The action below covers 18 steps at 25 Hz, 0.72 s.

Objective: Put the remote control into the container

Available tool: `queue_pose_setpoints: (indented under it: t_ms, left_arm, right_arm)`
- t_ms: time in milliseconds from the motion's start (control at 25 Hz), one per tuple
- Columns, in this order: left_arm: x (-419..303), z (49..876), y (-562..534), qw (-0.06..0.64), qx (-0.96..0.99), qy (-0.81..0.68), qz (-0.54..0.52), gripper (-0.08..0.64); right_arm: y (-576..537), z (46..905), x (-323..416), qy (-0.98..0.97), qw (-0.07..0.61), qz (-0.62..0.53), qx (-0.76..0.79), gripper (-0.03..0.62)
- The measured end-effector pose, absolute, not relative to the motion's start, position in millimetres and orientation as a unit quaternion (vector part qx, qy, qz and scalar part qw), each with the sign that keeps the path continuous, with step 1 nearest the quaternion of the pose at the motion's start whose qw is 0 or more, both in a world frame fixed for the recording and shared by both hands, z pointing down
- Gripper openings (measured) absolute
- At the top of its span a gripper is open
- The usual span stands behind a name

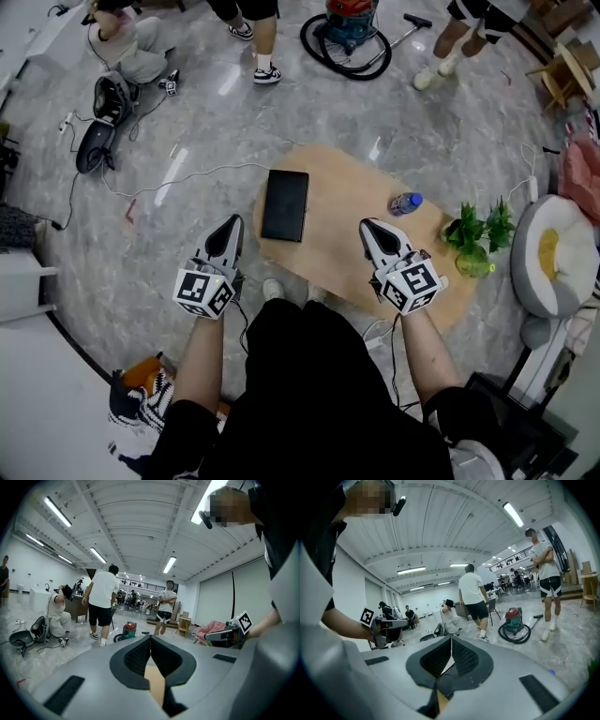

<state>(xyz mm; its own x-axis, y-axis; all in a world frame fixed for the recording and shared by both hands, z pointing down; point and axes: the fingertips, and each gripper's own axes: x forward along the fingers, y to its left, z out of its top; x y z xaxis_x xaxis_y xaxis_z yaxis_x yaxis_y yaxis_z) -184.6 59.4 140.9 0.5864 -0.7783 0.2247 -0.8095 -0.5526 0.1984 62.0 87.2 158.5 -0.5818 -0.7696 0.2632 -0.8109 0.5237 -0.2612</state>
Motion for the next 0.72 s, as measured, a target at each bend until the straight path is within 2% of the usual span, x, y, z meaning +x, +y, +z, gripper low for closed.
queue_pose_setpoints:
  t_ms: [720]
  left_arm:
    - [-192.2, 301.3, 0.4, 0.212, 0.862, -0.428, 0.171, 0.009]
  right_arm:
    - [18.3, 319.1, 22.0, -0.865, 0.194, 0.203, 0.415, 0.011]
